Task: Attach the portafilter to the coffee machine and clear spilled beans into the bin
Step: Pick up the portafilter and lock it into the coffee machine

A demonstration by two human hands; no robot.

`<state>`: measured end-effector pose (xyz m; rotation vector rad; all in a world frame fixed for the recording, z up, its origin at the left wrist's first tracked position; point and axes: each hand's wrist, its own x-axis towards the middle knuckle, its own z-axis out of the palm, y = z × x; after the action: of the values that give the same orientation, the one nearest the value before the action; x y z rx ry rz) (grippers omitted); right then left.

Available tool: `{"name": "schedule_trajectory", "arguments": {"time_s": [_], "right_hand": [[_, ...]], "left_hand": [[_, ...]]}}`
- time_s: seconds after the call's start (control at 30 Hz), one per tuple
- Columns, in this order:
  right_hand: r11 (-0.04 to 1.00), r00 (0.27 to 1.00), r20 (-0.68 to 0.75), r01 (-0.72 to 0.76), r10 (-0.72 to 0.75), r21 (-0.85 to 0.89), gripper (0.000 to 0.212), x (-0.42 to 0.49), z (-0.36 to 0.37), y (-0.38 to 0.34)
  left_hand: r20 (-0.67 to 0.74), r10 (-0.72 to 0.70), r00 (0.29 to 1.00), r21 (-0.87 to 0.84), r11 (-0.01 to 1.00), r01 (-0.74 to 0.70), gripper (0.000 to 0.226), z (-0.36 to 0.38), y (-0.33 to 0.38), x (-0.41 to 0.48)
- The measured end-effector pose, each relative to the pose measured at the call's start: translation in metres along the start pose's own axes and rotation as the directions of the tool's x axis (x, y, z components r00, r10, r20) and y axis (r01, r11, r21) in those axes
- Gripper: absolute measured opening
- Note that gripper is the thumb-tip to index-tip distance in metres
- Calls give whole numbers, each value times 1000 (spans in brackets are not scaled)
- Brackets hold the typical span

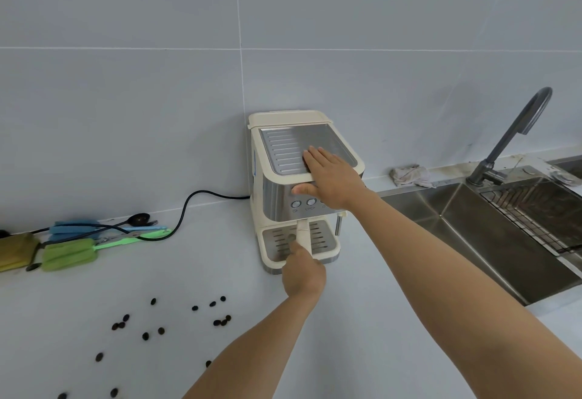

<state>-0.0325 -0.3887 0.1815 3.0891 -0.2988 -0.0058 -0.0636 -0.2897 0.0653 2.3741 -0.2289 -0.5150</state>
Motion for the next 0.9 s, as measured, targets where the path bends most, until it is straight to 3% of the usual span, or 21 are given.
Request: {"name": "schedule_trajectory", "arguments": {"time_s": [0.27, 0.4, 0.57, 0.8, 0.9], "right_hand": [[1000, 1000, 11, -26, 26, 10, 82, -3, 1, -2], [999, 999, 8, -50, 50, 20, 79, -7, 0, -8], [991, 994, -16, -109, 111, 74, 71, -13, 3, -26], [980, 986, -83, -131, 144, 148, 71, -8, 6, -92], [975, 988, -102, -94, 116, 203, 73, -2, 4, -125]], "left_hand": [[61, 63, 996, 36, 997, -66, 49, -7, -3, 2], [139, 174, 975, 64, 981, -184, 52, -16, -12, 2], [53, 433, 900, 313, 848, -427, 50, -52, -39, 8], [25, 543, 839, 625, 647, -438, 63, -140, -94, 18], [-50, 564, 824, 662, 637, -395, 72, -179, -117, 22]]}}
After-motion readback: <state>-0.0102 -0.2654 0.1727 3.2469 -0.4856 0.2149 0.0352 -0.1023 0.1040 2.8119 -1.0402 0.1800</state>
